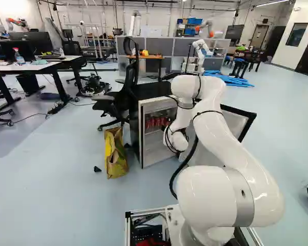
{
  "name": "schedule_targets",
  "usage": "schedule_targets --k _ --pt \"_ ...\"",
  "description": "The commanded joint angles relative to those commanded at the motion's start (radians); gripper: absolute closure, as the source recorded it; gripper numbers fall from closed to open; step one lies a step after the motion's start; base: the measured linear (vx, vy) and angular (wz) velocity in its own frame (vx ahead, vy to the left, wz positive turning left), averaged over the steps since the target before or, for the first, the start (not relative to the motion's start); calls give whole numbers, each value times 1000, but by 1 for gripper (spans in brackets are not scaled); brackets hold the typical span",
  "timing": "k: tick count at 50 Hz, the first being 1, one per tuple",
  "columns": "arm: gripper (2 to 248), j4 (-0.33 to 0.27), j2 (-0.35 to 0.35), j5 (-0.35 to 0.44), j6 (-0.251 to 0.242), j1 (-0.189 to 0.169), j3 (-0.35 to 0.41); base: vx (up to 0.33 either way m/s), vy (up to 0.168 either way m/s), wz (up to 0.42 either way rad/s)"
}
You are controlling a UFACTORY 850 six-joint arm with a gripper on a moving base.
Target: Grab a drink from the fridge
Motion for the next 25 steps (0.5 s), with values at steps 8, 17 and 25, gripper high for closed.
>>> schedule_targets --k 8,17,25 --pt "3 0 -39 0 0 4 -45 0 0 0" --pt "3 0 -89 2 0 8 -107 0 0 0" --pt "3 0 -136 8 0 11 -168 0 0 0"
